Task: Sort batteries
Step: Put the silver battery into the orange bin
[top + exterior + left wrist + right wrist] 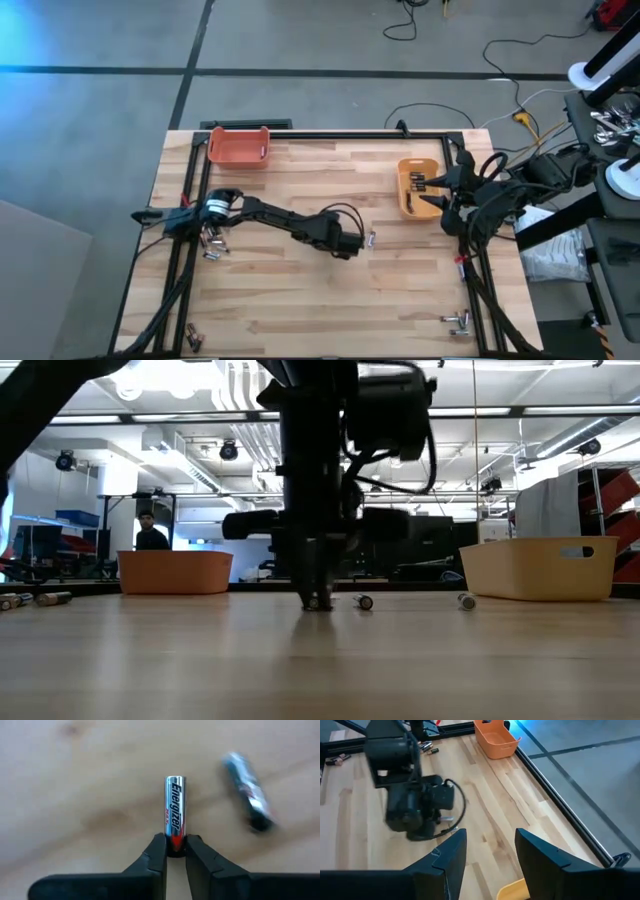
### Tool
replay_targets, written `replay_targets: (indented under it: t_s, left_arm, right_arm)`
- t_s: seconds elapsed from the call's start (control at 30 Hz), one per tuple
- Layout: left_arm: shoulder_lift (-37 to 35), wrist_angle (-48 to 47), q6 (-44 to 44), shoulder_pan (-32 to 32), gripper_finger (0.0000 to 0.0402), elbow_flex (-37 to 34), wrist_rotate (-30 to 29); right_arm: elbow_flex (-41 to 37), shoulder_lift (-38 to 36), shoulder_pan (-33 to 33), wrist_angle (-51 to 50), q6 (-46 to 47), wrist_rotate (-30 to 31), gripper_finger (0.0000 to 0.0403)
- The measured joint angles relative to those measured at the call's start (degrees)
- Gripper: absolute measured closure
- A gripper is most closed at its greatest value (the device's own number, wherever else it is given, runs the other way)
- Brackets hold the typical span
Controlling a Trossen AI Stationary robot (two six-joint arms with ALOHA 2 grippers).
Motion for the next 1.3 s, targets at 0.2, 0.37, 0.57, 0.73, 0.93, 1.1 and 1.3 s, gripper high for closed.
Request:
replay_targets:
  t_s: [0.2,0.37,0.57,0.73,0.93,1.1,1.3]
  left_arm:
    - [-6.78,-12.7,5.39,2.38,0.0376,-1.08,-7.0]
    - [-18.71,-18.63,14.6,8.28,0.0377,-5.06,-11.29]
    - [-34.28,-17.34,23.93,22.07,0.0377,-16.55,-12.54]
    - [-42.0,-7.48,34.36,37.08,0.0377,-25.86,-8.46]
    - [-42.8,-0.25,39.51,52.36,0.0378,-33.72,-6.03]
    - [-38.31,6.18,44.87,60.69,0.0377,-34.32,-0.94]
    - [-30.58,5.29,49.85,65.97,0.0377,-28.1,3.57]
  right_arm:
    - [0.18,-0.13,0.0,-0.02,0.46,-3.24,0.0254]
    - [0.19,-0.04,0.0,-0.77,-0.03,-4.16,0.0263]
    - [0.08,-0.02,0.0,-1.55,1.95,-4.14,0.0274]
    - [-0.99,0.09,-0.18,-1.0,4.75,-0.29,0.0275]
    - [-1.37,2.46,-0.34,-0.58,15.58,10.09,0.0265]
    - [-1.37,5.51,-0.64,-0.55,22.75,9.85,0.0267]
    - [-1.11,9.6,-0.66,-0.53,29.04,9.4,0.0283]
